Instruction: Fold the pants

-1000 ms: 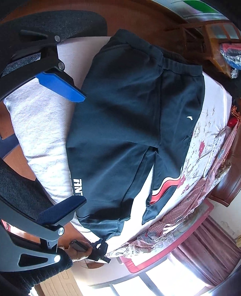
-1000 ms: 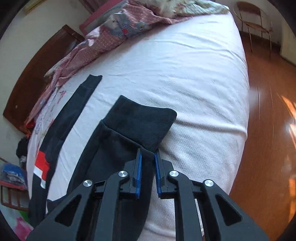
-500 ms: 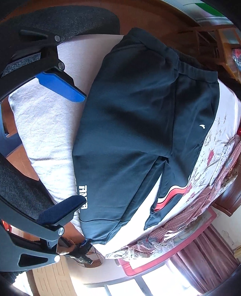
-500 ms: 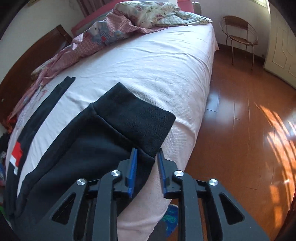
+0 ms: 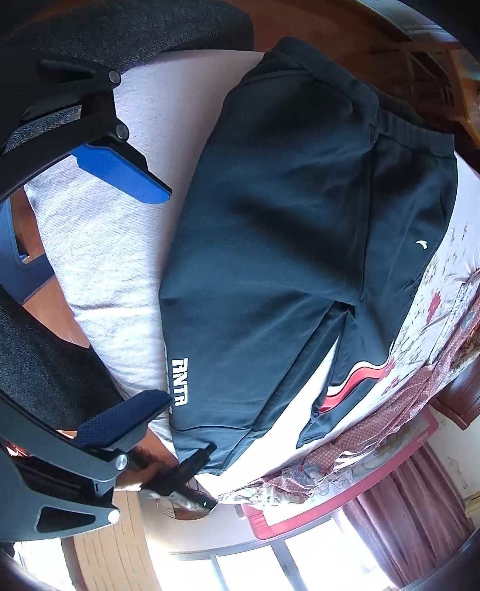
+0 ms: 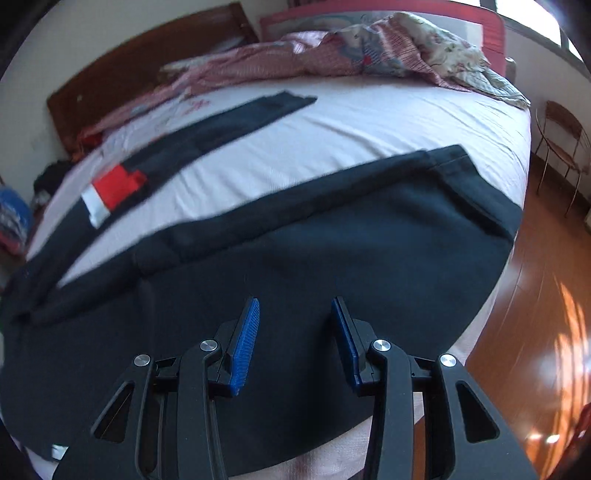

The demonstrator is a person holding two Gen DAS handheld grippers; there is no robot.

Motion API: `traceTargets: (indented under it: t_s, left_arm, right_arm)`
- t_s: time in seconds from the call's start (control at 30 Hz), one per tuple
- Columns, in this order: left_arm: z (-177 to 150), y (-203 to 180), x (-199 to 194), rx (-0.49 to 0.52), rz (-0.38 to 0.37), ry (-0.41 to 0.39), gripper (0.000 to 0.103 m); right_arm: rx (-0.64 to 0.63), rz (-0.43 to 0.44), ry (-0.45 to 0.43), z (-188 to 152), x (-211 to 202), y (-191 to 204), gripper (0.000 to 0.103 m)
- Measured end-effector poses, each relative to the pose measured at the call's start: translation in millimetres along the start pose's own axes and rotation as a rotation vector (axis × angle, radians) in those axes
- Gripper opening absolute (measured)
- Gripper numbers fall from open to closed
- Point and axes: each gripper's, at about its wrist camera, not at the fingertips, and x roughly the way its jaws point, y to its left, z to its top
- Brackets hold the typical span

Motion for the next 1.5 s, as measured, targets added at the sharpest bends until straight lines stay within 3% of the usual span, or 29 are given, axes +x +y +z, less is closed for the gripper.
traceTargets:
  t_s: [0.07, 0.13, 0.2, 0.37, 0.43, 0.53, 0.63, 0.7, 0.73, 0.8, 0.83, 0.97, 1.03, 1.17, 1.27, 1.4, 1.5]
  left_arm:
    - [1.9, 5.7, -3.1, -0.02, -0.017, 0.006, 0.101]
    - [7.4, 20.9, -12.6, -0.08, -0.026, -0.043, 0.101]
    - [17.2, 38.7, -23.0, -0.131, -0.025, -0.104, 0.101]
    - [66.4, 89.3, -62.4, -0.154, 0.075, -0.305, 0.101]
    - [96.5, 104.1, -76.6, -0.097, 0.096, -0.378, 0.101]
    - [147.0, 113.9, -77.5, 0.099, 0.112, -0.446, 0.101]
    - [194.5, 119.5, -52.5, 0.345, 0.199, -0.414, 0.101]
    - [219.8, 128.3, -32.0, 0.434, 0.286, -0.383, 0.101]
    - [234.9, 137.7, -20.9, 0.463, 0.286, -0.358, 0.1]
    - [256.5, 154.7, -8.2, 0.458, 0.262, -0.332, 0.1]
    - [267.0, 162.7, -4.3, 0.457, 0.205, -0.316, 0.1]
    - [285.1, 171.4, 18.1, 0.474, 0.104, -0.289, 0.099]
    - [288.0, 171.2, 31.3, 0.497, 0.055, -0.248, 0.092]
    - [291.6, 177.3, 47.1, 0.524, 0.067, -0.206, 0.08]
    - [298.2, 187.8, 44.8, 0.487, 0.062, -0.208, 0.058]
    - [289.0, 180.4, 36.8, 0.5, 0.046, -0.204, 0.015]
    - [280.1, 161.4, 12.6, 0.504, 0.024, -0.267, 0.01]
  right_arm:
    - [-0.012, -0.02, 0.029, 4.5, -4.3, 9.4, 0.044]
    - [0.032, 0.062, -0.006, 10.9, -22.2, 15.3, 0.044]
    - [-0.025, 0.13, -0.042, 15.6, -42.9, 36.5, 0.044]
    - [-0.175, 0.291, -0.05, 15.8, -72.2, 100.9, 0.044]
    - [-0.186, 0.346, -0.041, 16.2, -77.6, 123.2, 0.044]
    - [-0.165, 0.414, -0.004, 14.5, -82.3, 151.0, 0.044]
    - [-0.181, 0.442, 0.018, 9.1, -89.9, 173.8, 0.044]
    - [-0.193, 0.441, 0.039, 5.1, -93.7, 181.0, 0.044]
    - [-0.197, 0.441, 0.056, 4.3, -93.5, 182.2, 0.044]
    - [-0.196, 0.415, 0.089, 3.8, -92.6, 183.6, 0.044]
    - [-0.187, 0.411, 0.104, 4.2, -90.8, 182.4, 0.044]
    - [-0.136, 0.388, 0.167, 11.7, -79.4, 180.0, 0.044]
    - [-0.128, 0.38, 0.181, 16.4, -73.6, 183.4, 0.044]
    - [-0.122, 0.413, 0.2, 22.7, -64.8, 199.3, 0.044]
    - [-0.14, 0.435, 0.214, 23.9, -60.4, 214.7, 0.044]
    - [-0.17, 0.46, 0.219, 35.0, -53.7, 233.1, 0.044]
    - [-0.167, 0.482, 0.206, 66.5, -46.8, 241.7, 0.044]
